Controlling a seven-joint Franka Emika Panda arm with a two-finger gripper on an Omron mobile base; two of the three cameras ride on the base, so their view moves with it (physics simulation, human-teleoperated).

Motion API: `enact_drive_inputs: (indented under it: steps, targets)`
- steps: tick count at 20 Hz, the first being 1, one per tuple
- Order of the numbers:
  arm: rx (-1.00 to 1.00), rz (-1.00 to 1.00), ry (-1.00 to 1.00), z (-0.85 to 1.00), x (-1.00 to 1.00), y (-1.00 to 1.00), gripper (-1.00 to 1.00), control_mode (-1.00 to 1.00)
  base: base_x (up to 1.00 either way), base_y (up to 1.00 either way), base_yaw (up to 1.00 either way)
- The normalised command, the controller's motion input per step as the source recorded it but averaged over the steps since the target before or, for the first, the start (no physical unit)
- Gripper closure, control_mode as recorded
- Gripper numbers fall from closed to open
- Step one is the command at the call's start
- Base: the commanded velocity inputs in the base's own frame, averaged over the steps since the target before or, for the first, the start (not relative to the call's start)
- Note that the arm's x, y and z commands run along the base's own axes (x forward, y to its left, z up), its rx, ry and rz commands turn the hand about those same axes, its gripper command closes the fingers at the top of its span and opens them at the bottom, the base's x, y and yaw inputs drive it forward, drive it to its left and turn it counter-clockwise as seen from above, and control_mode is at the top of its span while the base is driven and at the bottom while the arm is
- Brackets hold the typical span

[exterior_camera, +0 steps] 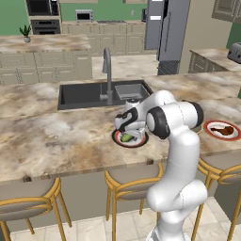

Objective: Pick the chicken drumstick and cucumber from their plates and place them in the bowl. Then put the bowl in the fridge.

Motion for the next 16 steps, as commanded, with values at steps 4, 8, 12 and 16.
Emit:
enact_drive_inputs:
  steps: [4,8,12,16]
  targets:
    - [0.0,-0.07,0.01,-0.07,0.01,-0.03,1.0,-1.0,0.0,0.0,0.0]
    - [0.0,-0.05,0.02,0.01,0.0,-0.09,1.0,-1.0,0.0,0.0,0.0]
    - [0.02,-0.02,0.08,0.21,0.0,-0.15,1.0,-1.0,0.0,0.0,0.0]
    - [0.14,0.0,0.17,0.57,-0.02,-0.2,1.0,-1.0,0.0,0.0,0.0]
